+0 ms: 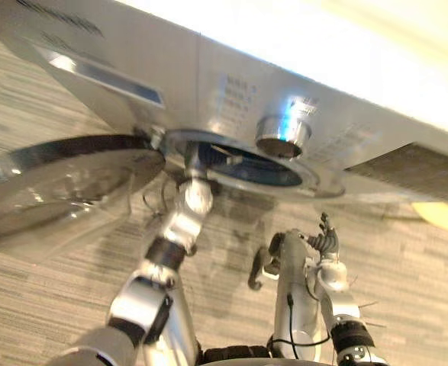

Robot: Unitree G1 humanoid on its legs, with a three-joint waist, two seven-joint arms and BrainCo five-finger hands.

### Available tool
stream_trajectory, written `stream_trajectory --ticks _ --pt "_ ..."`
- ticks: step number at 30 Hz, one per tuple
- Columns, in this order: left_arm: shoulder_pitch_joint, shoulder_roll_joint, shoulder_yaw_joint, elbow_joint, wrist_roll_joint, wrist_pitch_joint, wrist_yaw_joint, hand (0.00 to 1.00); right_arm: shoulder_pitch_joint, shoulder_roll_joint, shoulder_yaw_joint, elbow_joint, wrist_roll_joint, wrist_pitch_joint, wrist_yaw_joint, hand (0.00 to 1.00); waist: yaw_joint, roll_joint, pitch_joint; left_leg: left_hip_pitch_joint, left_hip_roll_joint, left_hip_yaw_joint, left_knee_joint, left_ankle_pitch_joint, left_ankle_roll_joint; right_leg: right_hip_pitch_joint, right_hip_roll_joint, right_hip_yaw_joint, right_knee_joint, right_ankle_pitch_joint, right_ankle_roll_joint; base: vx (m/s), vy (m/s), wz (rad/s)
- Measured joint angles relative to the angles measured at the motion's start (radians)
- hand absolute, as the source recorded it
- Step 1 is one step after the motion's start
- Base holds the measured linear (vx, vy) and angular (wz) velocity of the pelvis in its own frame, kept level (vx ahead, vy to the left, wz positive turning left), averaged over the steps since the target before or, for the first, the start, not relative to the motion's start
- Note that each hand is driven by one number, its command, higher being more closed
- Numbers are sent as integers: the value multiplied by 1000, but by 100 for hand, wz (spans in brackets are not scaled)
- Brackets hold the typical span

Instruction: Pick up the laundry basket with both hands and put the clothes into the washing machine.

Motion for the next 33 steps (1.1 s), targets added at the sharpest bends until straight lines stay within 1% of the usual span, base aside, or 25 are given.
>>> stream_trajectory --ticks 1,2,4,5,6,8,11,13,14,16,19,20,21,22,23,24,25,26,27,28,29,30,31,32,33 --pt "79 7 27 4 -25 -2 -3 0 14 2 1 25 -6 8 1 0 17 2 -23 60 -4 8 -65 10 -13 56 6 -19 -68 23 -3 84 -36 19" --pt "116 14 34 10 -35 -4 -4 0 23 4 1 37 -8 12 1 0 21 2 -38 85 -9 12 -100 21 -17 83 10 -27 -103 35 -3 104 -42 16" --pt "227 23 75 94 -64 -24 -23 0 45 7 0 114 -15 17 6 0 22 19 -86 197 -21 29 -255 78 -24 202 36 -71 -280 106 0 127 -44 16" --pt "247 24 84 124 -72 -24 -24 0 49 8 0 134 -15 18 8 0 22 22 -98 226 -25 36 -298 93 -23 229 47 -78 -332 128 2 141 -23 -1" --pt "281 30 105 181 -88 -25 -31 0 61 9 0 167 -20 20 11 0 20 25 -125 277 -36 46 -385 129 -31 278 64 -90 -432 174 5 157 -3 -4" --pt "299 33 137 236 -107 -37 -42 0 67 3 0 230 -32 22 18 0 18 31 -162 336 -53 59 -502 175 -37 337 85 -99 -573 241 8 149 24 -5" --pt "293 47 148 357 -126 -58 -57 0 57 -23 -2 346 -36 27 24 0 10 38 -208 451 -91 97 -693 253 -31 447 113 -100 -819 361 24 156 49 -17" --pt "292 58 148 391 -127 -65 -68 0 55 -36 -6 377 -38 29 25 0 7 38 -218 504 -107 124 -764 281 -27 495 120 -94 -908 410 30 144 13 -31" --pt "293 68 148 415 -127 -67 -75 0 45 -47 -6 398 -44 29 28 0 8 39 -221 558 -113 158 -834 307 -25 526 136 -76 -978 463 29 112 -5 -47" --pt "293 87 146 452 -125 -67 -87 0 22 -54 -6 423 -52 29 35 0 7 38 -224 627 -119 198 -930 347 -32 548 147 -36 -1037 519 23 47 9 -60" --pt "293 91 144 488 -117 -67 -89 0 6 -65 -5 432 -74 28 42 0 6 48 -234 681 -122 248 -1042 402 -37 515 166 19 -1050 570 13 -25 36 -63" --pt "292 91 144 489 -117 -67 -89 0 0 -66 -5 439 -75 29 41 0 6 49 -234 680 -121 253 -1046 403 -36 500 166 22 -1034 572 14 -76 51 -52" --pt "280 87 143 505 -117 -68 -92 0 -11 -73 -2 452 -80 30 41 0 -3 53 -234 667 -120 250 -1040 403 -34 447 158 20 -958 572 13 -113 83 -41" --pt "267 82 143 515 -117 -67 -102 0 -14 -80 6 455 -80 30 41 0 -12 52 -232 652 -141 222 -1021 393 -22 384 134 17 -872 577 6 -121 118 -37" --pt "265 80 143 514 -117 -68 -106 0 -19 -84 8 459 -80 31 41 0 -13 59 -233 653 -152 201 -1018 379 -2 384 134 15 -879 584 2 -86 127 -15" --pt "251 84 156 517 -117 -71 -108 0 -19 -94 10 468 -80 36 38 0 -18 51 -225 652 -150 212 -1001 370 24 373 101 12 -704 491 -2 -46 65 22" --pt "245 85 167 501 -118 -71 -106 0 -8 -93 25 477 -80 37 40 0 -15 34 -219 644 -167 198 -953 360 40 370 74 15 -484 434 15 -59 32 39" --pt "245 88 168 496 -119 -71 -106 0 -5 -92 28 484 -80 35 40 0 -14 33 -220 638 -169 189 -933 356 45 382 77 17 -428 433 18 -119 11 47" --pt "251 93 177 479 -121 -72 -104 0 -9 -90 44 497 -80 33 40 0 -5 31 -220 626 -170 182 -904 351 51 423 98 16 -391 438 28 -177 -2 26" --pt "256 94 185 473 -122 -75 -103 0 -23 -88 53 495 -80 27 40 0 14 28 -221 603 -174 182 -876 351 50 462 119 18 -459 424 39 -266 0 -1" --pt "262 88 190 473 -125 -75 -99 0 -42 -93 53 495 -79 22 40 0 34 47 -224 576 -163 189 -864 365 43 488 151 21 -567 386 61 -265 14 -25" --pt "266 76 191 470 -129 -74 -98 0 -49 -96 53 494 -79 19 38 0 48 61 -229 562 -156 193 -873 379 45 499 169 15 -627 376 48 -296 18 -44" --pt "279 57 190 458 -131 -76 -90 0 -66 -99 57 490 -79 14 34 0 64 80 -231 527 -133 198 -892 402 35 518 202 -1 -744 348 4 -256 -20 -27" --pt "281 52 189 457 -135 -77 -87 0 -74 -101 64 489 -79 12 30 0 66 84 -228 501 -130 195 -896 415 28 521 210 -16 -784 332 -21 -371 -85 3" --pt "259 44 181 461 -142 -77 -87 0 -97 -109 65 490 -79 12 16 0 62 118 -208 454 -115 166 -892 444 11 529 247 -34 -869 324 -41 -436 -124 33"
